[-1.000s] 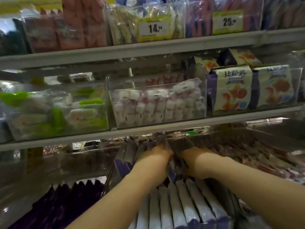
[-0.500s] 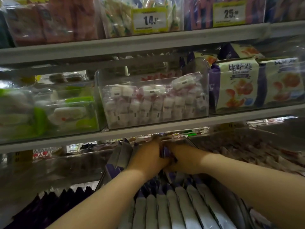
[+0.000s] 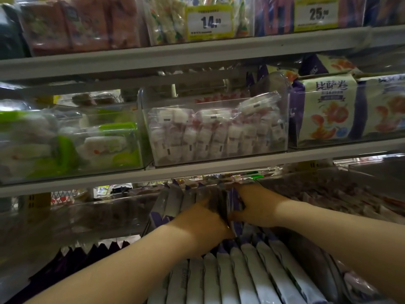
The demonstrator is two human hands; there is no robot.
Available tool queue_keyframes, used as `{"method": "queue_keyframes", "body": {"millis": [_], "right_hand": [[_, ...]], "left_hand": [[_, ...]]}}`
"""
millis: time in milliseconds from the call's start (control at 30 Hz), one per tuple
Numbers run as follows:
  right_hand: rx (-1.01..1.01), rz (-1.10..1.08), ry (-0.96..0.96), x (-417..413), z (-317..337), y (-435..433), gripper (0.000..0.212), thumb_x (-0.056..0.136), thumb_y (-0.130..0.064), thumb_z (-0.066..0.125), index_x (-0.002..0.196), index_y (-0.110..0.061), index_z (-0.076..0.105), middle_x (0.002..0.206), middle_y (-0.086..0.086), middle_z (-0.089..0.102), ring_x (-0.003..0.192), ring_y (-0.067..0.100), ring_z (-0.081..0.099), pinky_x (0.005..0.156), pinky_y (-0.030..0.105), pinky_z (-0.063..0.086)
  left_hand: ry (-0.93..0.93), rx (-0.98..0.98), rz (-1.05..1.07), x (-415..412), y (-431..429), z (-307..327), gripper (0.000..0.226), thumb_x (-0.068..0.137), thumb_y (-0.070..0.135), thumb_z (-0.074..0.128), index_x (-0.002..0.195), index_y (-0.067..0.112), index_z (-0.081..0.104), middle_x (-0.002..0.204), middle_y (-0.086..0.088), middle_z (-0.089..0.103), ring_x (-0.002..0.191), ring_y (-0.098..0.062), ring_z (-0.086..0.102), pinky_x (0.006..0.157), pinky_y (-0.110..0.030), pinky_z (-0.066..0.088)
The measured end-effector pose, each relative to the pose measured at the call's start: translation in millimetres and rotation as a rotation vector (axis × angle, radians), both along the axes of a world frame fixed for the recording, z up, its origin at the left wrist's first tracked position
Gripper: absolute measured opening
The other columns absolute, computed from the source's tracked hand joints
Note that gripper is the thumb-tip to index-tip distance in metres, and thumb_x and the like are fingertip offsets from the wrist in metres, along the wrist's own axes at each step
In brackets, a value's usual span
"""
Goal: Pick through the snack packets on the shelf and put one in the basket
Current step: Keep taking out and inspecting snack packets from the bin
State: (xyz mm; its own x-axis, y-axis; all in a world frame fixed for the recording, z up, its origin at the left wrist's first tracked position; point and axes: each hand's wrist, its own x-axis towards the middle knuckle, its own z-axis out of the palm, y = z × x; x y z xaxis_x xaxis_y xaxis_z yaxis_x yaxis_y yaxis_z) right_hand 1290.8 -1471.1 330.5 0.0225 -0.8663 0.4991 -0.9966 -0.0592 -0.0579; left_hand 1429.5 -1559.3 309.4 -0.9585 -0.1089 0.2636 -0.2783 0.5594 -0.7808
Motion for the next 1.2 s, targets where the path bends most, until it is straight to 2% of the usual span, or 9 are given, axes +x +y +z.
{"method": "queue_keyframes", "body": {"millis": [100, 200, 367, 500, 700, 833, 933, 1100, 1200], "right_hand": [[0.008, -0.014, -0.022, 1, 2, -1, 0.037, 0.091, -0.035, 0.061, 0.12, -0.013, 0.06, 0.116, 0.007, 0.065, 0.104, 0.02, 0.06, 0.092, 0.03, 0.05], [0.022, -0.059, -0.006, 2, 6, -2, 0.029, 0.09, -0.037, 0.062, 0.109, -0.016, 0.063, 0.105, 0.005, 0.066, 0.091, 0.016, 0.059, 0.074, 0.019, 0.046], [0.117, -0.115, 0.021, 5, 10, -11, 0.041, 0.087, -0.042, 0.065, 0.12, -0.019, 0.061, 0.115, 0.003, 0.065, 0.104, 0.019, 0.061, 0.095, 0.036, 0.051], [0.105, -0.108, 0.17, 10, 3, -23, 0.047, 0.089, -0.043, 0.06, 0.131, -0.021, 0.055, 0.128, 0.003, 0.059, 0.113, 0.022, 0.057, 0.099, 0.034, 0.046], [0.21, -0.147, 0.249, 10, -7, -32, 0.035, 0.09, -0.038, 0.057, 0.112, -0.012, 0.066, 0.107, 0.009, 0.066, 0.096, 0.025, 0.061, 0.089, 0.037, 0.05], [0.311, -0.089, 0.248, 7, -7, -26, 0.034, 0.095, -0.041, 0.052, 0.109, -0.013, 0.066, 0.088, 0.0, 0.064, 0.074, 0.016, 0.054, 0.071, 0.023, 0.044], [0.316, -0.064, 0.218, 7, -17, -25, 0.033, 0.098, -0.041, 0.045, 0.122, -0.02, 0.055, 0.117, 0.009, 0.064, 0.096, 0.024, 0.059, 0.085, 0.032, 0.047], [0.494, -0.122, 0.274, 14, -7, -30, 0.038, 0.096, -0.035, 0.044, 0.129, -0.021, 0.056, 0.133, 0.01, 0.057, 0.114, 0.025, 0.053, 0.097, 0.033, 0.039], [0.48, -0.106, 0.253, 14, -8, -26, 0.038, 0.097, -0.032, 0.044, 0.131, -0.019, 0.055, 0.137, 0.01, 0.054, 0.12, 0.025, 0.05, 0.102, 0.033, 0.036]], "left_hand": [[-0.047, -0.034, -0.036, 7, -4, 3, 0.051, 0.093, 0.014, 0.049, 0.139, 0.037, 0.046, 0.141, -0.008, 0.052, 0.136, -0.037, 0.035, 0.115, -0.051, 0.022], [-0.111, -0.077, 0.045, 13, -6, 5, 0.049, 0.09, 0.021, 0.05, 0.135, 0.039, 0.049, 0.136, 0.001, 0.056, 0.135, -0.032, 0.039, 0.115, -0.053, 0.019], [-0.125, -0.054, 0.113, 18, -4, 2, 0.045, 0.094, 0.023, 0.049, 0.136, 0.038, 0.05, 0.143, 0.005, 0.05, 0.136, -0.026, 0.038, 0.116, -0.053, 0.013], [-0.118, -0.045, 0.103, 22, -2, 2, 0.045, 0.095, 0.025, 0.047, 0.138, 0.038, 0.047, 0.144, 0.006, 0.048, 0.135, -0.024, 0.037, 0.115, -0.05, 0.013], [-0.098, -0.036, 0.071, 23, -4, 1, 0.043, 0.096, 0.025, 0.044, 0.136, 0.038, 0.048, 0.144, 0.008, 0.049, 0.136, -0.023, 0.036, 0.114, -0.048, 0.014], [-0.082, -0.064, 0.074, 23, -4, -2, 0.037, 0.096, 0.024, 0.044, 0.13, 0.035, 0.053, 0.136, 0.007, 0.055, 0.131, -0.024, 0.04, 0.113, -0.048, 0.016], [-0.066, -0.057, 0.054, 23, -4, -1, 0.034, 0.095, 0.023, 0.045, 0.125, 0.034, 0.056, 0.128, 0.008, 0.058, 0.126, -0.023, 0.044, 0.112, -0.047, 0.017], [-0.021, 0.006, -0.008, 23, -5, 0, 0.031, 0.094, 0.023, 0.046, 0.122, 0.032, 0.058, 0.129, 0.008, 0.058, 0.124, -0.023, 0.046, 0.108, -0.043, 0.024], [0.092, 0.193, -0.074, 24, -3, 7, 0.033, 0.095, 0.019, 0.048, 0.126, 0.027, 0.057, 0.13, 0.004, 0.052, 0.117, -0.025, 0.05, 0.09, -0.035, 0.036]]}}
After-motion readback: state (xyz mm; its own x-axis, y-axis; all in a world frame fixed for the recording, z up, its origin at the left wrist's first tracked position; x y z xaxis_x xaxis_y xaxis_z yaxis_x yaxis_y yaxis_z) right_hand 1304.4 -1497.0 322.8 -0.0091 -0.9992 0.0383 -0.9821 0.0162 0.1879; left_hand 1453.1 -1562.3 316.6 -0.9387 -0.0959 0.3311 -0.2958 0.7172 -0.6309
